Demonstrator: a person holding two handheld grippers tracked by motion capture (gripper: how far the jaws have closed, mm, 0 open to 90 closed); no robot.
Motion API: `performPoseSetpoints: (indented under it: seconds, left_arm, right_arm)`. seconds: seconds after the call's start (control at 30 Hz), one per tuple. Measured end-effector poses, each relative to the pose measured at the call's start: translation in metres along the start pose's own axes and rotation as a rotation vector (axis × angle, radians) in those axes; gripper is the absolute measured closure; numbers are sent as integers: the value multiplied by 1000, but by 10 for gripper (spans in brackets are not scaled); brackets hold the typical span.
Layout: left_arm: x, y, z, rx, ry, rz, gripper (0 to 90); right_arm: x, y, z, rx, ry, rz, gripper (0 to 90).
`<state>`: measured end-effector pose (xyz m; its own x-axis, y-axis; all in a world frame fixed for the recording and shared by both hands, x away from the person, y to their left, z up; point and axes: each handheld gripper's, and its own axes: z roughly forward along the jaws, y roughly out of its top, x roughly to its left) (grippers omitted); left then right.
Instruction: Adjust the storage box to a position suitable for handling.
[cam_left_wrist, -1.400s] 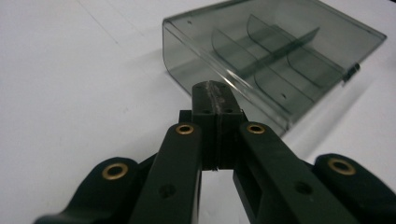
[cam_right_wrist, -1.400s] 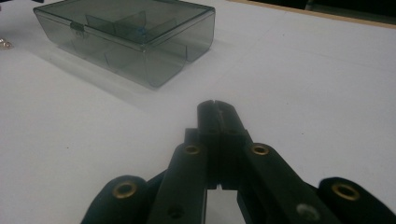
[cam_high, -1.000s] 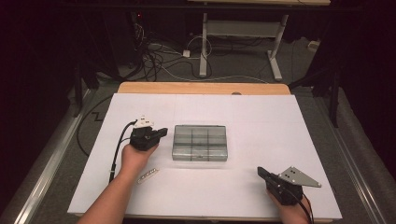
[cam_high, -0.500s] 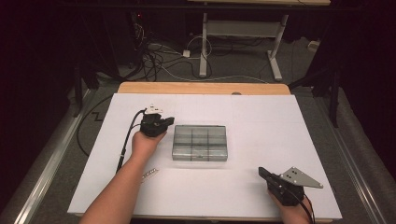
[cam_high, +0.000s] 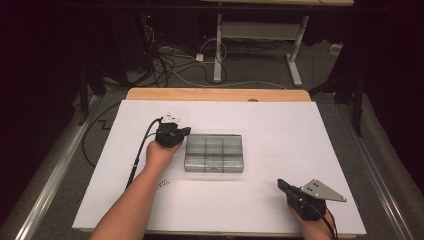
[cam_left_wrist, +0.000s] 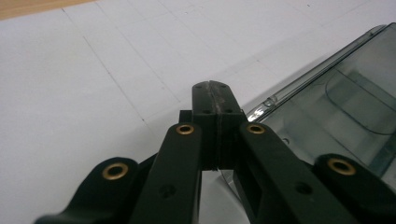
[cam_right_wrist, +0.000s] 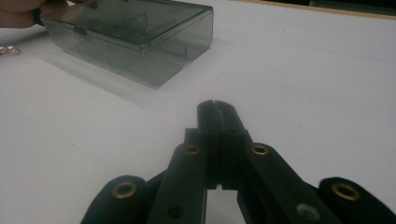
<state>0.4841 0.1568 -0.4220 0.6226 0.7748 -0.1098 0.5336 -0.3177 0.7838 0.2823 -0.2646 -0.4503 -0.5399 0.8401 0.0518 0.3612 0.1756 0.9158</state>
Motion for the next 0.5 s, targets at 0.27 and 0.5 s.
performPoseSetpoints:
  seconds: [0.27,0.5]
  left_arm:
    - [-4,1,-5,44,-19,28,879]
    - [-21,-12,-20,64,-47,40,878]
  right_arm:
    - [1,0,2,6,7,-3,900]
    - [2,0,2,8,9,-3,900]
